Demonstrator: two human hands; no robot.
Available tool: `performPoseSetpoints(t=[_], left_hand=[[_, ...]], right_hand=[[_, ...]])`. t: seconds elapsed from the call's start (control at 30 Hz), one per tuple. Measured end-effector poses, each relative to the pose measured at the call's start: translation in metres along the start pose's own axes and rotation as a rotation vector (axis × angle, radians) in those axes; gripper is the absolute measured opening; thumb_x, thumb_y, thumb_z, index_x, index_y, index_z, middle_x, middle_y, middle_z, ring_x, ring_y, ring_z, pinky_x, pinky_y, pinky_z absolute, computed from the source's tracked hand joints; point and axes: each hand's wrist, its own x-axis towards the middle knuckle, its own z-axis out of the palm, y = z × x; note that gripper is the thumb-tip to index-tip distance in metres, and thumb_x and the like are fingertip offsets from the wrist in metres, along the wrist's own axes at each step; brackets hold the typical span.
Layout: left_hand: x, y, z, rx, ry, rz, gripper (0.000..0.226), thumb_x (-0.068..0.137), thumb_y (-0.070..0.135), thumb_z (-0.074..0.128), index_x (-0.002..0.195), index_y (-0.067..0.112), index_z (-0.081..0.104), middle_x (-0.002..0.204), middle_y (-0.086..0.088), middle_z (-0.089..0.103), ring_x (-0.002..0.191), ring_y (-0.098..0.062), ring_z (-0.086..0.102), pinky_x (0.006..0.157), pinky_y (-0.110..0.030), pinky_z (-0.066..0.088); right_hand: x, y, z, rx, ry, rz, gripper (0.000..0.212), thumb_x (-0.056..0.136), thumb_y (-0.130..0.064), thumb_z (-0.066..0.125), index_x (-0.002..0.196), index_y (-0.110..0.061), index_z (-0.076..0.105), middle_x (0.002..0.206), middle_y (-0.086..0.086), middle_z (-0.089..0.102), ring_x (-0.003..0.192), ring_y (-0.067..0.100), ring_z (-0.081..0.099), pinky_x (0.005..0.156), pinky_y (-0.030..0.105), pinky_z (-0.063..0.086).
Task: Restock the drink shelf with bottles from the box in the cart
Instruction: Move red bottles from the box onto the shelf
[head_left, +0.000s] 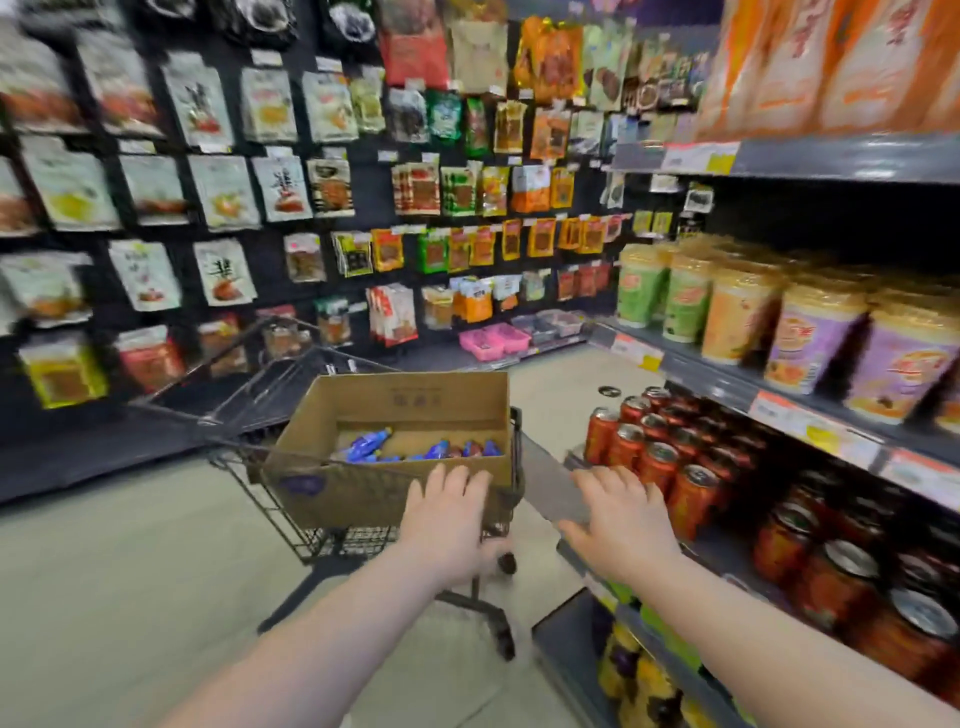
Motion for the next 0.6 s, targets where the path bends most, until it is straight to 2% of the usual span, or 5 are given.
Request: performPoseSetpoints(t=[0.2, 0.6], left_hand=[[-0.019, -0.078, 0.019, -0.010, -0.021, -0.157, 0.088, 0.080, 0.068, 0.047, 0.147, 0.023, 0.015, 0.153, -0.003, 0.020, 0.142, -0.028, 0.012, 0.112, -0.049, 0.016], [0.035, -0.168, 0.044, 0.002, -0.077, -0.339, 0.088, 0.080, 0.065, 0.051, 0.147, 0.022, 0.016, 0.152, -0.002, 0.022, 0.142, -0.027, 0.013, 0.114, -0.046, 0.018]], right_hand=[[0.026, -0.075, 0.025, 0.061, -0.104, -0.110, 0.059, 0.088, -0.053, 0.046, 0.139, -0.027, 0.032, 0.144, -0.002, 0.037, 0.137, 0.025, 0.025, 0.110, 0.050, 0.021], [0.149, -0.130, 0.089, 0.123, -0.215, -0.262, 0.060, 0.088, -0.054, 0.048, 0.140, -0.029, 0.030, 0.146, -0.005, 0.036, 0.137, 0.021, 0.026, 0.111, 0.045, 0.025]])
